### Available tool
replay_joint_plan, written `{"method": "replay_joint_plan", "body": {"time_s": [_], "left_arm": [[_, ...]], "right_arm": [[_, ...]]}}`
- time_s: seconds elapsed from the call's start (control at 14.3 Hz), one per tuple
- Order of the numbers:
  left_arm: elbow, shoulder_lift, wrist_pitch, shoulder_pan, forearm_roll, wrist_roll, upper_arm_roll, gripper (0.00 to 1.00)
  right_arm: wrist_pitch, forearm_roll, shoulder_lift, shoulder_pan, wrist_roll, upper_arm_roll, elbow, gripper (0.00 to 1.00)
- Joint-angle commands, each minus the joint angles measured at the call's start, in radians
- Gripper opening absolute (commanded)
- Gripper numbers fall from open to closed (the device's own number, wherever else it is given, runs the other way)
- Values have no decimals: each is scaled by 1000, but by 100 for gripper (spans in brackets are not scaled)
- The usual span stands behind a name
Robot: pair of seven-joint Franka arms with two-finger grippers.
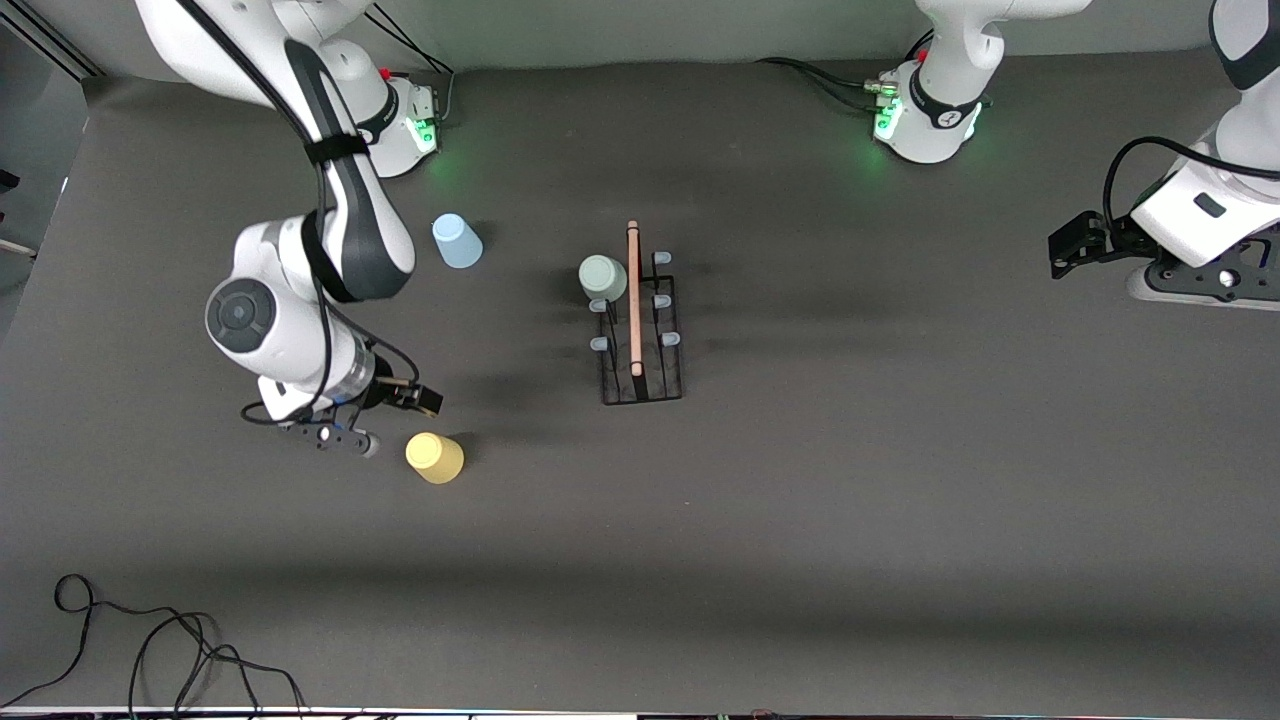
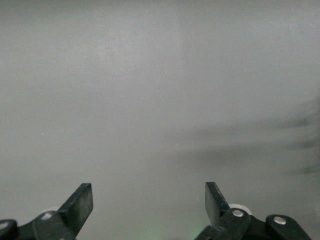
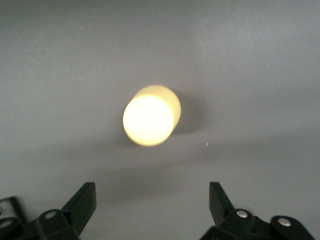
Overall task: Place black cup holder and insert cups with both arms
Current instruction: 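Close the right gripper around the yellow cup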
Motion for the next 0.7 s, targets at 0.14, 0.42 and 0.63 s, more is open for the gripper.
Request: {"method": "replay_joint_plan", "body": {"time_s": [0.14,0.42,0.63], "left_arm": [[5,-8,0,-3,3,12,4,100],[6,-5,1,-3,3,12,4,100],[5,-7,0,-6,3,12,4,100]], "right_arm": [[57,133,168,-22,-109,1,120,100],[69,158,243,-34,-116,1,184,100],[78,158,260,-48,-128,4,184,100]]}}
